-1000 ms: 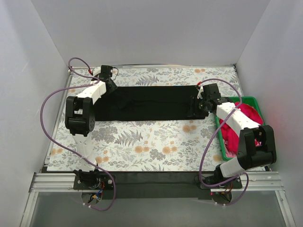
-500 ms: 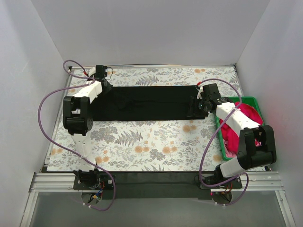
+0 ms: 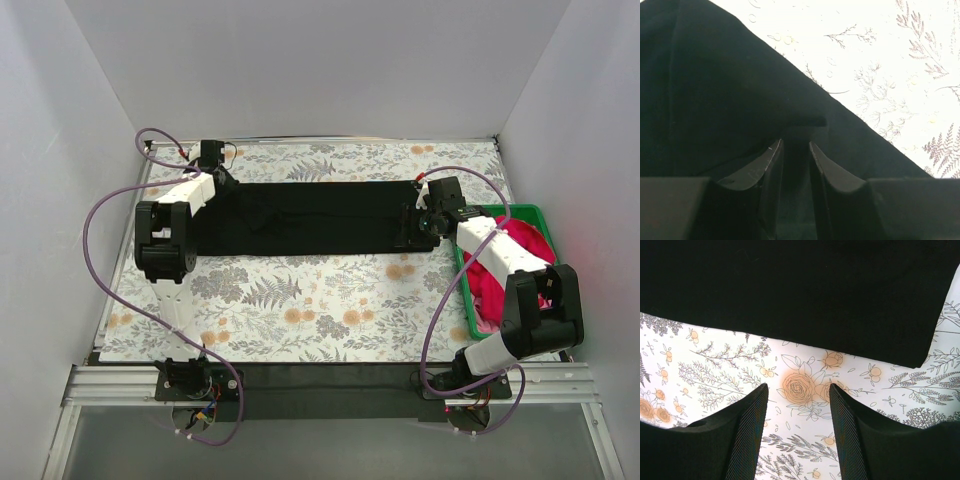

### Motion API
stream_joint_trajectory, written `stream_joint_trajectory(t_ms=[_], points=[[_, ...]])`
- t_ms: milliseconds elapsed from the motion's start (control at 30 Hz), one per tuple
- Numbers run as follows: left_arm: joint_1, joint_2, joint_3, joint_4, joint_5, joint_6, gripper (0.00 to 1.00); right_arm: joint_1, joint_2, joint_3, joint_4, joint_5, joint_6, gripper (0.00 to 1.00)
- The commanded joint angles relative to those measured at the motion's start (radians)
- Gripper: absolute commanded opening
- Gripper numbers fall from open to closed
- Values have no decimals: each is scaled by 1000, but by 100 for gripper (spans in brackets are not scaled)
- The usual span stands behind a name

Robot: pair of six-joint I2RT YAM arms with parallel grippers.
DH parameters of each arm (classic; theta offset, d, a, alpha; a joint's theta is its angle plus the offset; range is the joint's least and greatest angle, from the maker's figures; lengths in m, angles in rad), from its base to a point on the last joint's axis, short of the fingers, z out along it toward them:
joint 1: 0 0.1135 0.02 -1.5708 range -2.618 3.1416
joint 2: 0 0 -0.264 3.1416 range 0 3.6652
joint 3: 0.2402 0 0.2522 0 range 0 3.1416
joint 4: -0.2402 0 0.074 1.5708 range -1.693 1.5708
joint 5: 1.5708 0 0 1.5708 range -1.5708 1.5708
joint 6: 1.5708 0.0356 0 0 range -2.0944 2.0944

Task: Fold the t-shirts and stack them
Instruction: Fold the tshirt

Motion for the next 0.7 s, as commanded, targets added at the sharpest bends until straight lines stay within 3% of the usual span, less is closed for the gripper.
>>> stream_joint_trajectory(t_ms=[0, 433, 667], points=[[-3, 13, 12, 29, 23, 52, 28, 3, -4, -12, 13, -16, 2, 50], [-23, 50, 15, 30, -12, 90, 34, 3, 2, -18, 12, -23, 10, 50], [-32, 20, 12, 30, -67, 108, 20, 3, 2, -19, 12, -25, 12, 50]])
